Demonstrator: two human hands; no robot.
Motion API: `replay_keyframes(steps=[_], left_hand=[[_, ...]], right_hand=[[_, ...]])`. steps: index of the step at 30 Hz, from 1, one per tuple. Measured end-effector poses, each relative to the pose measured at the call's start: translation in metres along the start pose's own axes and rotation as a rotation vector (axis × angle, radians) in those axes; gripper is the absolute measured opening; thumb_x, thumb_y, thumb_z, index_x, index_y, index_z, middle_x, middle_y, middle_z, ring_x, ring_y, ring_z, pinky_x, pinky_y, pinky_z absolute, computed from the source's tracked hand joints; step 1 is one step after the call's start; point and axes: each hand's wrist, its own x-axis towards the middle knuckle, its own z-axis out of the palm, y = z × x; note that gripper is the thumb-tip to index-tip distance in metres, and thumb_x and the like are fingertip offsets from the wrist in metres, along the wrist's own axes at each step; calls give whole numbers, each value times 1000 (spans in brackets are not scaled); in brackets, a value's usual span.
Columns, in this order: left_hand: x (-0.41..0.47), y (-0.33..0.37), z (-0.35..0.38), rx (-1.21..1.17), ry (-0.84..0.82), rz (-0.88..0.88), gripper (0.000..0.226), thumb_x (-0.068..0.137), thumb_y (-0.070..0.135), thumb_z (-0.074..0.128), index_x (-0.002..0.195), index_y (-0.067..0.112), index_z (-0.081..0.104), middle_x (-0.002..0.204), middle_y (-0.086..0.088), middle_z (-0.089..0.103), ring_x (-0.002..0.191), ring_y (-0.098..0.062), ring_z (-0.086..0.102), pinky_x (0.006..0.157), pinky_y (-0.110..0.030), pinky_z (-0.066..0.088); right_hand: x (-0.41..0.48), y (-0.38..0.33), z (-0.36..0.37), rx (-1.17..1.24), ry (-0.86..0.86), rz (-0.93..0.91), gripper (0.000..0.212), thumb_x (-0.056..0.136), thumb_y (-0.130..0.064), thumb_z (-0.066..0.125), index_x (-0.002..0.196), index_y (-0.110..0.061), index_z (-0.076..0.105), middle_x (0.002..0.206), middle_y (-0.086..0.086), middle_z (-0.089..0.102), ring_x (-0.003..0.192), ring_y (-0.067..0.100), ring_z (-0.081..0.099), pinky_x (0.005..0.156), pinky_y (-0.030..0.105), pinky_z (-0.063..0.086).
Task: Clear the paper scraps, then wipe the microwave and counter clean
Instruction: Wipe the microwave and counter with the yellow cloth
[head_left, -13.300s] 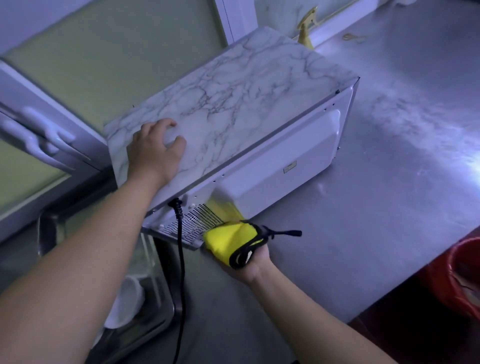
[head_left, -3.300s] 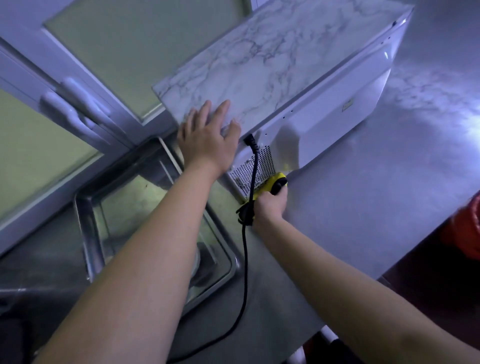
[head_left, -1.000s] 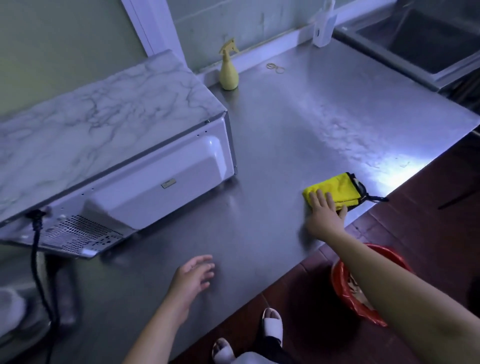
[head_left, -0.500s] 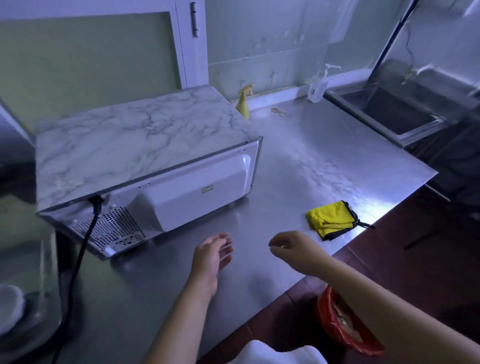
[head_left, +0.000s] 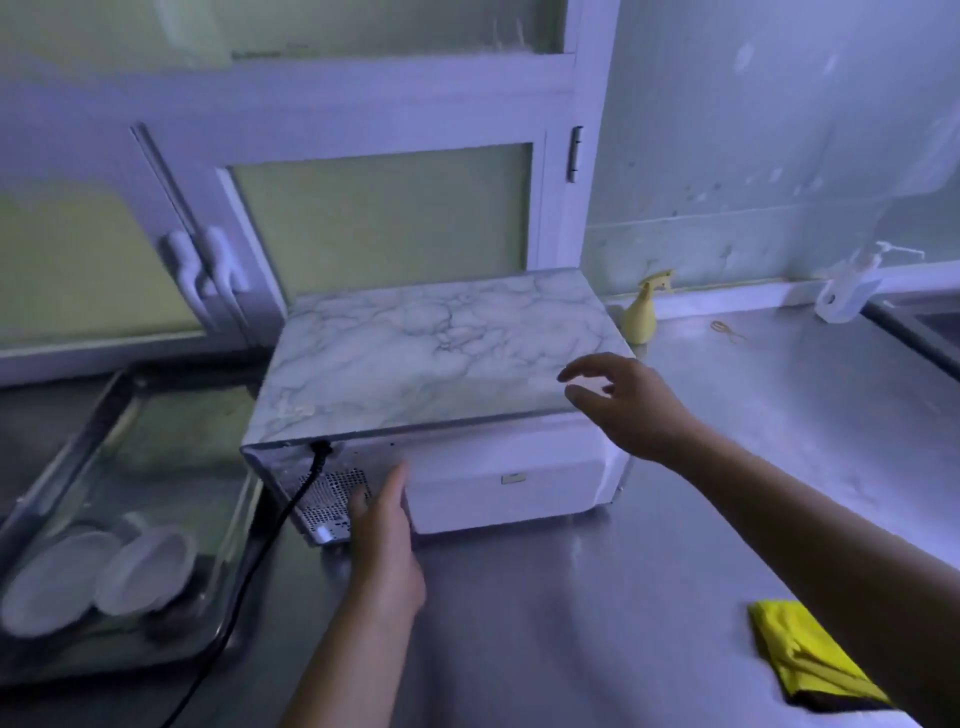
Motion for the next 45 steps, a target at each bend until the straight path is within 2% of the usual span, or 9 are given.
replay_keyframes(steps=[3,8,11,16,19,26,30,38,45], left_hand=[[5,12,22,-10,24,48,108,60,59,85,150,24,36,151,-1,45,135,-28,45,114,-55,34],[15,16,72,166,269,8,142,50,78,78,158,27,1,166,5,9,151,-21,15,121,-46,16],[32,8,85,91,330,-2,127,71,69,72,158,22,-6,166,5,0,152,-17,7,123,-42,9],[48,-5,82,-148,353,12,86,91,55,65,157,25,18,163,4,19,147,-11,19,119,-32,12],[48,-11,81,17,377,83,109,81,57,72,159,24,4,163,-8,22,146,-29,31,119,-47,26],[52,-12,79,-137,326,105,96,87,59,66,159,26,11,166,5,6,151,-12,11,122,-37,7],[51,-7,57,-85,231,175,122,65,50,78,159,24,4,163,4,19,147,-16,24,122,-41,16],[47,13,5,67,-80,193,121,54,58,80,156,19,28,158,-1,35,145,-26,34,119,-49,28],[44,24,-41,110,-246,216,87,61,43,80,140,17,53,133,0,64,121,-23,62,110,-47,43]], right_hand=[[67,16,4,-125,-61,-110,29,91,-29,65,119,-22,67,133,-3,60,126,15,52,101,24,36],[172,37,32,-389,-149,-97,62,94,-51,51,146,-18,42,156,3,37,144,22,31,115,46,24],[227,46,39,-481,-102,-105,61,93,-58,40,133,-14,50,143,10,48,136,27,40,110,48,25],[291,50,46,-548,-141,-41,62,93,-56,32,126,-10,57,130,16,59,125,30,51,115,51,22],[301,53,54,-574,-127,-49,64,92,-55,31,129,-9,56,133,18,57,127,31,48,116,51,21],[288,56,38,-624,-178,-72,69,95,-57,28,138,-8,49,143,19,50,134,33,43,115,48,24],[253,66,31,-670,-111,13,70,96,-56,26,140,-6,47,143,19,49,135,34,41,115,48,23],[141,79,10,-707,-26,182,77,97,-61,20,144,-4,40,148,20,43,139,35,35,111,50,24],[15,76,1,-691,22,273,70,94,-56,21,139,-7,43,143,21,45,133,36,38,105,49,29]])
